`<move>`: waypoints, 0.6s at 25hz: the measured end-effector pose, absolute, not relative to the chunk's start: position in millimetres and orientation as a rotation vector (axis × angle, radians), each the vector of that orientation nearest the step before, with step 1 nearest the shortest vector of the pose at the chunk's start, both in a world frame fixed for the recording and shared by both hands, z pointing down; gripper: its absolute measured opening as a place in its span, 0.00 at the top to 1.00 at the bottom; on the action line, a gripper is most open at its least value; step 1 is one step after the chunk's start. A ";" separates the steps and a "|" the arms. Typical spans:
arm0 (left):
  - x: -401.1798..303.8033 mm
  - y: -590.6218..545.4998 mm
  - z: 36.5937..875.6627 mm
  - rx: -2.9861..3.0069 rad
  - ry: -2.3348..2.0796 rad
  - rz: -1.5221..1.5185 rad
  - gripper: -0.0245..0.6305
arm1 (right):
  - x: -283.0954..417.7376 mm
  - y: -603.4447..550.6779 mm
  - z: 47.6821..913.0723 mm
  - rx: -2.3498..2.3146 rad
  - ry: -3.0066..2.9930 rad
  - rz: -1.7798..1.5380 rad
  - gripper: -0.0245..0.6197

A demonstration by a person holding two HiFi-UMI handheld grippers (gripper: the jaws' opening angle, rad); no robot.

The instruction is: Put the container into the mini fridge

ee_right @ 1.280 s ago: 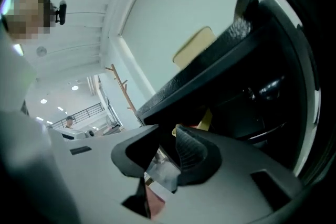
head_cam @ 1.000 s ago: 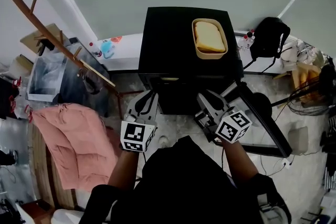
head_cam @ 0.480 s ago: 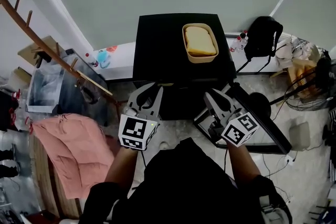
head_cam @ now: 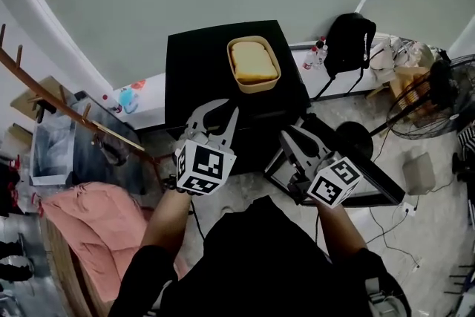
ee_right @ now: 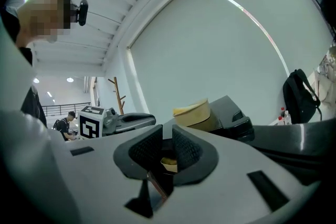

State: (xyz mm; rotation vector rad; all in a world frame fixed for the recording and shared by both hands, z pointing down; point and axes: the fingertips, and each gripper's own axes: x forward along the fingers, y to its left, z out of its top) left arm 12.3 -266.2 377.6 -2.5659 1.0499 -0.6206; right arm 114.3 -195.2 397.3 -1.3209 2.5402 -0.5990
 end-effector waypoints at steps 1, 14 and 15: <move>19.5 -269.0 377.9 -2.557 1.023 -0.634 0.88 | 116.6 -193.8 397.3 -1.332 2.538 -0.595 0.84; 66.7 -304.0 391.1 -2.180 0.819 -0.878 0.81 | 137.2 -179.8 396.0 -1.329 2.405 -0.692 0.85; 67.5 -306.6 394.9 -2.126 0.800 -0.916 0.81 | 138.2 -179.2 397.1 -1.331 2.398 -0.694 0.85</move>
